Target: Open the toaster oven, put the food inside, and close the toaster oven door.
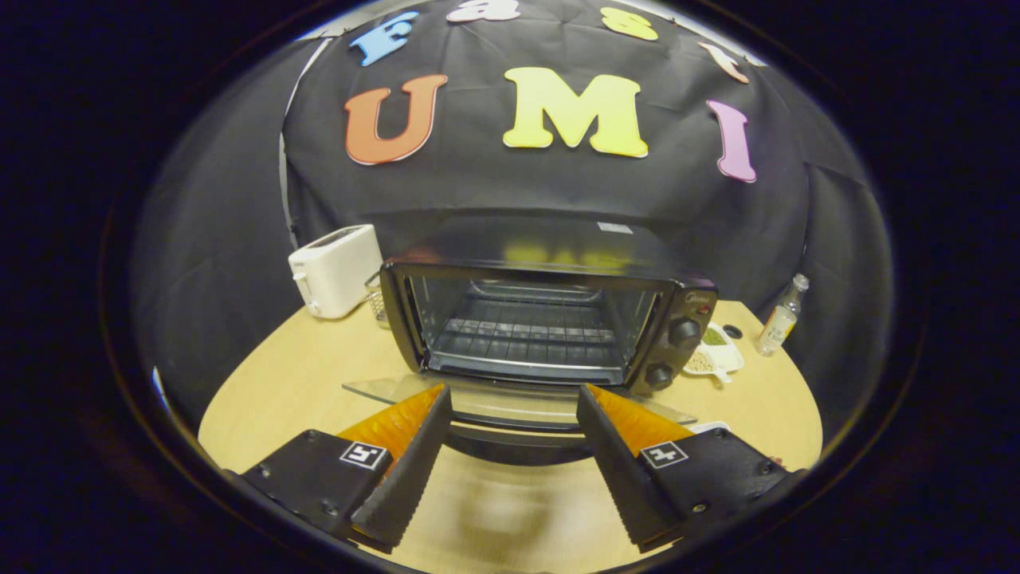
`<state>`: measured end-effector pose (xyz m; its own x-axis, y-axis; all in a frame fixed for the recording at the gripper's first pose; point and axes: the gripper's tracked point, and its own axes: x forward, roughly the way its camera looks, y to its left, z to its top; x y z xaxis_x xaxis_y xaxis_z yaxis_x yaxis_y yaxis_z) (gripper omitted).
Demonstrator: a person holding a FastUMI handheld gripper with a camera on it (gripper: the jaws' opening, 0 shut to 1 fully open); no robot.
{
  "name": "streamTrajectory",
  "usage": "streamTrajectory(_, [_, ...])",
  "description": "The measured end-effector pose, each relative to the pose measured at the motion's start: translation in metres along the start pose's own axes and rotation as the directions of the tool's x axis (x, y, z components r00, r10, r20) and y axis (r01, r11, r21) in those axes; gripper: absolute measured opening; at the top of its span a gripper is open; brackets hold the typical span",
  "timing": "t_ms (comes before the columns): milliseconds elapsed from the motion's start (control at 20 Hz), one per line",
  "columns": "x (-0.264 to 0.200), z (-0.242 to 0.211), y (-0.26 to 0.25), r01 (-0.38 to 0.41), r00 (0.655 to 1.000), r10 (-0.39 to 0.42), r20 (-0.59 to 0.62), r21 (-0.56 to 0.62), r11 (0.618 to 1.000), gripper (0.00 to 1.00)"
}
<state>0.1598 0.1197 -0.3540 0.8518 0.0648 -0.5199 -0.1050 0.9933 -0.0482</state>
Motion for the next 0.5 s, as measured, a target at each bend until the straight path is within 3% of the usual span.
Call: streamTrajectory(500, [0.029,-0.071,0.003,-0.007,0.985,0.009,-0.173,0.014,1.000,1.00])
